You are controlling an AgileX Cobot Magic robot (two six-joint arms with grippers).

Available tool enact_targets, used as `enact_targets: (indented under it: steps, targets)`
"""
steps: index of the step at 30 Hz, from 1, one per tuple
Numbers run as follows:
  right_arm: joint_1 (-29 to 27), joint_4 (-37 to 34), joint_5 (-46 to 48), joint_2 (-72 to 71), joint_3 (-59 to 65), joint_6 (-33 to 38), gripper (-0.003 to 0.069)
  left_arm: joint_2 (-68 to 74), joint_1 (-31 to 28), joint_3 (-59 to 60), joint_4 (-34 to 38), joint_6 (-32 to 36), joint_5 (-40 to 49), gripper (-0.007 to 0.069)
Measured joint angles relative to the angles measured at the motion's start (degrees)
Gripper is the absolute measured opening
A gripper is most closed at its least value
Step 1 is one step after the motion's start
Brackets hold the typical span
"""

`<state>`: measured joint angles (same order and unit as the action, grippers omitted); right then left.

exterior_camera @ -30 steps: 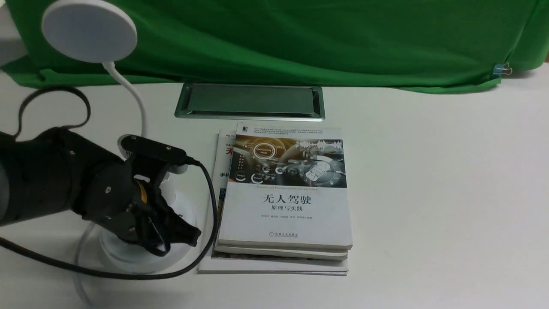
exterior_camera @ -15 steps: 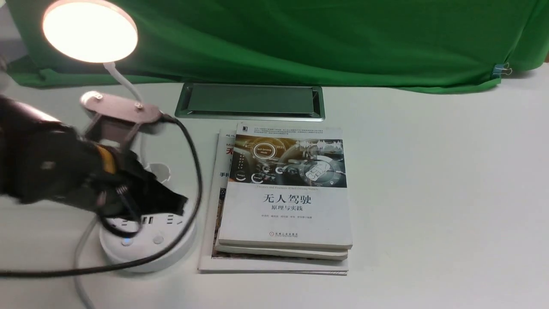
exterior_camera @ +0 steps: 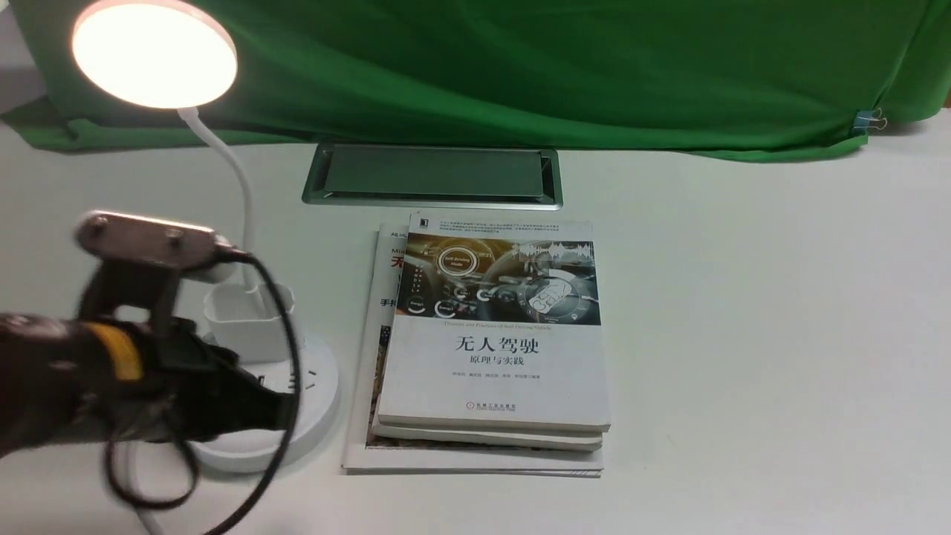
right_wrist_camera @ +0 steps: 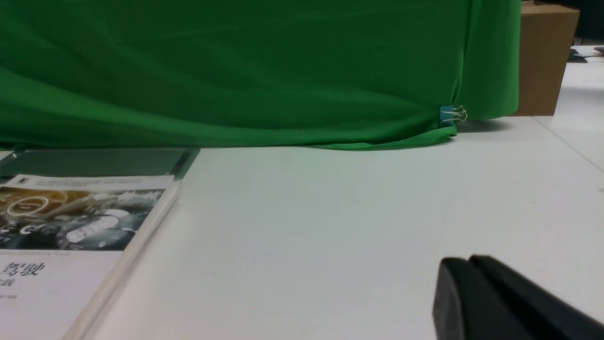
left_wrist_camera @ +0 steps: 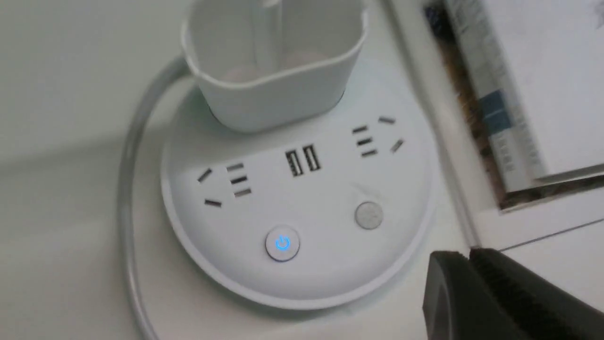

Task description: Turn off the desk lamp on the white desktop by hand.

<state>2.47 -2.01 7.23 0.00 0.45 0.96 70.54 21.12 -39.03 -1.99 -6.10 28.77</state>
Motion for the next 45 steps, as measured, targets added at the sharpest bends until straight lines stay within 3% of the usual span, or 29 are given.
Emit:
enact_targets:
  steps: [7, 11, 15, 19, 23, 29, 36, 42, 45]
  targets:
    - [0.0, 0.0, 0.0, 0.0, 0.0, 0.0, 0.0035, 15.0, 0.0, -3.7, -1.2, 0.5, -1.0, 0.0019]
    - [0.0, 0.0, 0.0, 0.0, 0.0, 0.0, 0.0035, 20.2, 0.0, -4.0, -1.6, 0.5, -6.4, 0.0019]
    - [0.0, 0.0, 0.0, 0.0, 0.0, 0.0, 0.0035, 22.1, 0.0, -4.0, -2.0, 0.7, -11.4, 0.0019]
    - [0.0, 0.0, 0.0, 0.0, 0.0, 0.0, 0.0035, 20.6, 0.0, -4.2, -2.0, 0.7, -10.4, 0.0019]
    - [0.0, 0.0, 0.0, 0.0, 0.0, 0.0, 0.0035, 14.0, 0.0, -4.5, -1.6, 0.7, -1.3, 0.0019]
    - [0.0, 0.0, 0.0, 0.0, 0.0, 0.0, 0.0035, -2.1, 0.0, -4.3, -0.2, 2.1, -0.5, 0.0019]
    - [0.0, 0.0, 0.0, 0.0, 0.0, 0.0, 0.0035, -28.6, 0.0, 7.1, 7.9, 9.2, -3.2, 0.0019]
    - [0.0, 0.0, -0.8, 0.0, 0.0, -1.0, 0.0035, -47.5, 0.0, 17.9, 8.5, 11.2, -12.4, 0.0019]
    - [0.0, 0.0, -1.6, 0.0, 0.0, -1.4, 0.0035, -51.8, 0.0, 20.2, 8.5, 11.3, -12.9, 0.0019]
